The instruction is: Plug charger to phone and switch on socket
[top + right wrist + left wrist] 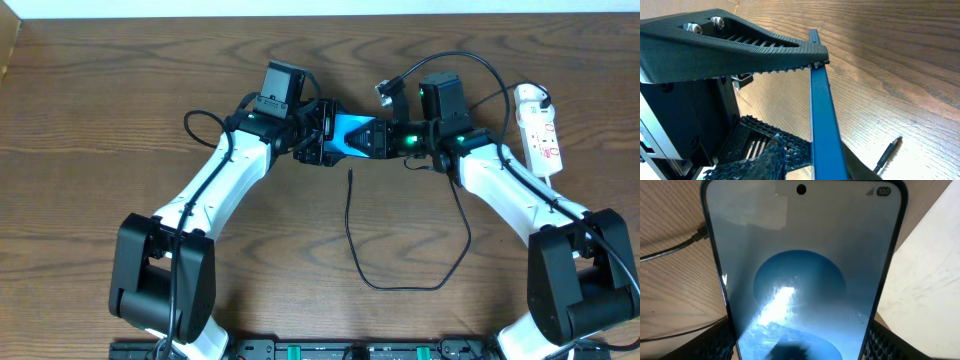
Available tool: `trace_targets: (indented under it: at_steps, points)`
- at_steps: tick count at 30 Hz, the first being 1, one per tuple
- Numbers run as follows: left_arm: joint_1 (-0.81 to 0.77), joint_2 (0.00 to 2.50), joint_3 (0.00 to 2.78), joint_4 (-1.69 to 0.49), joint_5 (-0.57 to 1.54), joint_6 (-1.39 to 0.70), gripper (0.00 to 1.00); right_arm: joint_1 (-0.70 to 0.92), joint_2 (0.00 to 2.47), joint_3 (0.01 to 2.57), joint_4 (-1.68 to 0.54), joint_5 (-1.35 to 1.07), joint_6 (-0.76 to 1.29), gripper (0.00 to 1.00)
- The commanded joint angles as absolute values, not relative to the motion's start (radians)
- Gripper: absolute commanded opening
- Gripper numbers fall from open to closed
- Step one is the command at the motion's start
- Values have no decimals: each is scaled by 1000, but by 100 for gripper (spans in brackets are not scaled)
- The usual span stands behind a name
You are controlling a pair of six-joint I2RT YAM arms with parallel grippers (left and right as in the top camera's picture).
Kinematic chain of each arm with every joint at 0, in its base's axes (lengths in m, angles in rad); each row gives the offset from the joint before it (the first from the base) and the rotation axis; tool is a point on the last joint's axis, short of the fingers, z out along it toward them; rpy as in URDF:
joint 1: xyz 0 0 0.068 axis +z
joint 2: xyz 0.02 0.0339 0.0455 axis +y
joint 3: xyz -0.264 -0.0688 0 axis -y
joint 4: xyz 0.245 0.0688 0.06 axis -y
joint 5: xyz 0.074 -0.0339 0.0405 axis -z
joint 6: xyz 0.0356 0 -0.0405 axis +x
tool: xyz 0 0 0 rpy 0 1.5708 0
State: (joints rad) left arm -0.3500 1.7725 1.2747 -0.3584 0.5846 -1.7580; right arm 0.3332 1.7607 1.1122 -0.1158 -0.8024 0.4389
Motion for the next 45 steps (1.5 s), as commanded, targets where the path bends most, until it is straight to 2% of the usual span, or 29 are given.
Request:
trace_targets:
  at_steps: [1,13,17,20,21,24,25,26,38,45]
  points:
    - [-358,1743,1275,-353,582,-1768,7,340,1766,1129,-112,-820,433,22]
    - [-358,1743,1275,-353,582,-1767,8,341,1766,1129,-112,-813,433,10]
    - [-358,1743,1275,-354,582,-1766,7,339,1766,1129,-112,-810,433,2]
    - [-358,1743,1275,-354,582,-1754,8,333,1766,1129,-111,-809,433,1]
    - [-358,1743,1275,-354,581,-1742,17,328,1766,1129,-109,-805,433,1]
    - [-358,1743,1275,-354,582,-1721,75,311,1766,1129,-109,-784,434,1]
    - [-358,1743,1275,-354,582,-1720,86,302,1766,1129,-109,-783,434,1]
    - [-358,1743,1275,-353,582,-1713,89,293,1766,1129,-109,-784,434,1]
    - [-357,1719,1275,-211,590,-1623,91,163,1766,1129,-107,-782,559,1]
    - [-357,1680,1275,-132,562,-1491,91,103,1766,1129,-79,-777,878,1]
